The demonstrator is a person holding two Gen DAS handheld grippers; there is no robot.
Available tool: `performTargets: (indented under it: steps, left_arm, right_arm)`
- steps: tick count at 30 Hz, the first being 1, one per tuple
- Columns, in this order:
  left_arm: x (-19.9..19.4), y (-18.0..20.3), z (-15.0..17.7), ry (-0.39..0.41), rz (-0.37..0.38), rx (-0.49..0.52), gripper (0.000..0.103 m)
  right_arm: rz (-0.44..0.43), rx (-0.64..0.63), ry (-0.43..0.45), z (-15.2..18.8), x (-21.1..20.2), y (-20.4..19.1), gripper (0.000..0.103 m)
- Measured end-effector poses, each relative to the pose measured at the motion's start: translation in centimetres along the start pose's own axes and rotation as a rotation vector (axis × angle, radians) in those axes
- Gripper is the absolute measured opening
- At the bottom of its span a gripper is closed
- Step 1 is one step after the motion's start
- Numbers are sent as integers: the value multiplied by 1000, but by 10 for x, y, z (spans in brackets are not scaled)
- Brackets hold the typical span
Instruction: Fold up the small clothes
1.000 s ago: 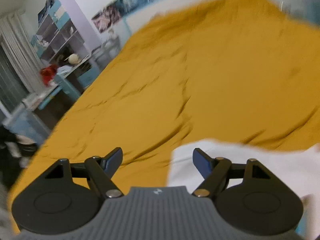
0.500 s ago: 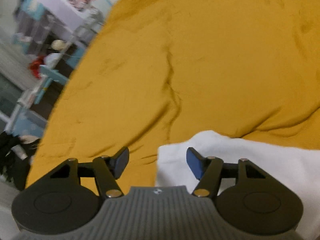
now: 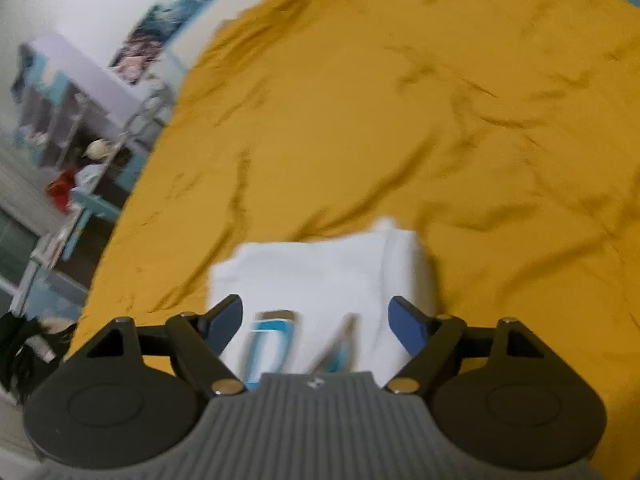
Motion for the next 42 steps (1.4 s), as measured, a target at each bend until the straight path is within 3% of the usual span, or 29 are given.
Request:
performTargets:
  steps: [5, 8, 13, 15, 17, 20, 24, 28, 31, 36, 42]
  left_arm:
    - [-19, 1, -13, 4, -9, -18, 46]
    - [-48, -20, -32, 33, 45, -138, 61]
    - [-57, -71, -29, -25, 100, -430, 62]
    - [-48, -82, -23, -66, 90, -479, 62]
    - [-44, -83, -24, -67, 92, -470, 63]
    - [-35, -78, -28, -101, 109, -474, 84]
    - [-25, -72, -28, -137, 72, -453, 91]
    - [-12, -67, -26, -174, 73, -402, 92]
    - [1, -63, -26, -197, 128, -406, 102]
    - [30, -52, -34, -329, 216, -433, 103]
    - [37, -62, -34, -348, 304, -557, 103]
  right_arm:
    - [-64, 60, 63, 0, -18, 14, 70]
    - [-86, 38, 89, -3, -38, 24, 75]
    - [-159, 71, 28, 6, -43, 56, 76]
    - [-165, 70, 11, 10, -40, 63, 76]
    - [-172, 91, 4, 14, -34, 69, 78]
    - [-200, 108, -12, 14, -21, 74, 79]
    - [-199, 85, -38, 11, -3, 77, 80]
    - [-213, 55, -51, 7, 15, 71, 83]
    - [-244, 29, -67, 6, 31, 63, 83]
    - [-341, 45, -89, 2, 59, 54, 83]
    - [-429, 149, -59, -2, 77, 61, 83]
Point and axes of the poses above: each gripper's, at about its wrist camera, not at the fingertips, and x roughly the way its jaws point, y to its right, z to its underside, the point moved 6 cm from there along x, roughly the way its jaws point, and after that the axes turned 11 degrees about -x, right-handed, at the moved point
